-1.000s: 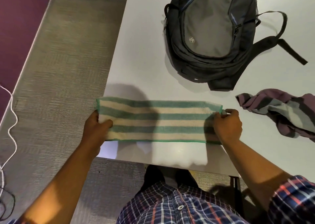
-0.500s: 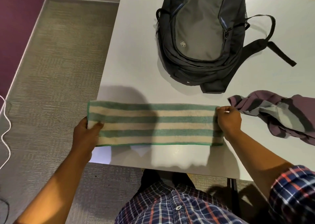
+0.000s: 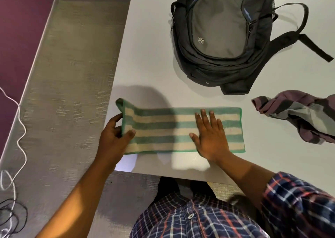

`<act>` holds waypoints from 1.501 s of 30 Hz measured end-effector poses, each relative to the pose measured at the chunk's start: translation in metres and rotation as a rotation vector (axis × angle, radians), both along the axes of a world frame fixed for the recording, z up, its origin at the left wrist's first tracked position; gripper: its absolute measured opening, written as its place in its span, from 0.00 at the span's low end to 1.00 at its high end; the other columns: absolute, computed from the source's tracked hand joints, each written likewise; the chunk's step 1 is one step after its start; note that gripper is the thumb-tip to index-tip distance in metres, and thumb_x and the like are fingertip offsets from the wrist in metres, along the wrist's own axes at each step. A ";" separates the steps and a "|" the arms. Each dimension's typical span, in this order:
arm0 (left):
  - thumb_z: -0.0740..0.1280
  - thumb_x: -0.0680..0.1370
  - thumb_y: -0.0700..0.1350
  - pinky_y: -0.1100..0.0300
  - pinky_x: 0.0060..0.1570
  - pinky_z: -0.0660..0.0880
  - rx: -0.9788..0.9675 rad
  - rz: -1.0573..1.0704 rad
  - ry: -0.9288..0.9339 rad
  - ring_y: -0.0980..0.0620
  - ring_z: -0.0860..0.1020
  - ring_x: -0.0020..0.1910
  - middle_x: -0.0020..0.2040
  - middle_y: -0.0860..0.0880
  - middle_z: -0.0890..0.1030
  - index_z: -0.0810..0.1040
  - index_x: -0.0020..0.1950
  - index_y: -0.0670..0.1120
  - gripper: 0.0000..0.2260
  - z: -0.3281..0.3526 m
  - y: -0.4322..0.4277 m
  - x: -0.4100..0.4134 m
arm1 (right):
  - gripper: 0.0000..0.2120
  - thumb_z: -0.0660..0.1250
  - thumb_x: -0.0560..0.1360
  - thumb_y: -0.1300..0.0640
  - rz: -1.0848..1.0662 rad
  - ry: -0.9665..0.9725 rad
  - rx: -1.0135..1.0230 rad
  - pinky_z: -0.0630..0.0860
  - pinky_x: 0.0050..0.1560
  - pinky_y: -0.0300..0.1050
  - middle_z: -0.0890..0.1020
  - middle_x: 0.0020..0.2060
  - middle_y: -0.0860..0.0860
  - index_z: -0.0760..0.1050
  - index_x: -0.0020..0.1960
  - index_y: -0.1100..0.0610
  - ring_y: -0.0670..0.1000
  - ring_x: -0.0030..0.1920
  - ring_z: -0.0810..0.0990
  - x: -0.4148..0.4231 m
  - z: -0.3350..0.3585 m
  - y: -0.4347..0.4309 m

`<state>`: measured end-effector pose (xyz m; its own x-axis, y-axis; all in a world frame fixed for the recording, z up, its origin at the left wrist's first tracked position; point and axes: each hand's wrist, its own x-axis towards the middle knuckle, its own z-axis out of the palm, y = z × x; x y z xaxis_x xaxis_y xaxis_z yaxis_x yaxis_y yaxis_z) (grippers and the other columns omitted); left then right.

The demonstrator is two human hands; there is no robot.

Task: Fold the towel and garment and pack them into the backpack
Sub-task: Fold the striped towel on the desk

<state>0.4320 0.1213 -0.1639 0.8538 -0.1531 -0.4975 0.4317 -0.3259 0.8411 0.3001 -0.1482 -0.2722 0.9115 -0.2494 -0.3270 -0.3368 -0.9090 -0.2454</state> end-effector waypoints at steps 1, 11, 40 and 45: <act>0.70 0.76 0.37 0.54 0.43 0.80 0.008 -0.030 0.001 0.55 0.84 0.46 0.47 0.54 0.85 0.69 0.69 0.56 0.26 0.001 -0.003 -0.001 | 0.36 0.43 0.79 0.35 -0.012 0.018 0.005 0.43 0.77 0.58 0.41 0.79 0.51 0.42 0.80 0.52 0.57 0.79 0.38 0.002 -0.001 0.001; 0.71 0.75 0.42 0.51 0.55 0.79 -0.094 -0.428 0.040 0.55 0.80 0.55 0.58 0.56 0.81 0.70 0.63 0.65 0.24 0.000 -0.085 -0.031 | 0.20 0.57 0.80 0.42 -0.487 -0.161 1.061 0.72 0.66 0.46 0.81 0.61 0.52 0.76 0.65 0.51 0.50 0.62 0.79 0.023 0.079 0.027; 0.50 0.78 0.62 0.51 0.76 0.49 0.598 -1.029 -0.558 0.50 0.47 0.78 0.79 0.51 0.47 0.53 0.79 0.48 0.32 -0.076 -0.108 -0.046 | 0.28 0.66 0.77 0.51 -0.230 -0.333 0.112 0.63 0.73 0.50 0.69 0.73 0.57 0.64 0.74 0.58 0.58 0.73 0.66 -0.015 0.064 -0.050; 0.60 0.80 0.52 0.48 0.76 0.51 0.589 -1.033 -0.494 0.50 0.44 0.78 0.79 0.50 0.44 0.49 0.79 0.48 0.31 -0.082 -0.106 -0.046 | 0.33 0.49 0.80 0.38 -0.024 -0.043 -0.017 0.49 0.77 0.59 0.47 0.80 0.51 0.44 0.80 0.50 0.55 0.79 0.43 -0.018 0.020 -0.043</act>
<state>0.3863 0.0149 -0.2458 0.5833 -0.7167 -0.3822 -0.5566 -0.6954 0.4545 0.2824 -0.1908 -0.2527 0.9184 -0.2765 -0.2828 -0.3480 -0.9049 -0.2453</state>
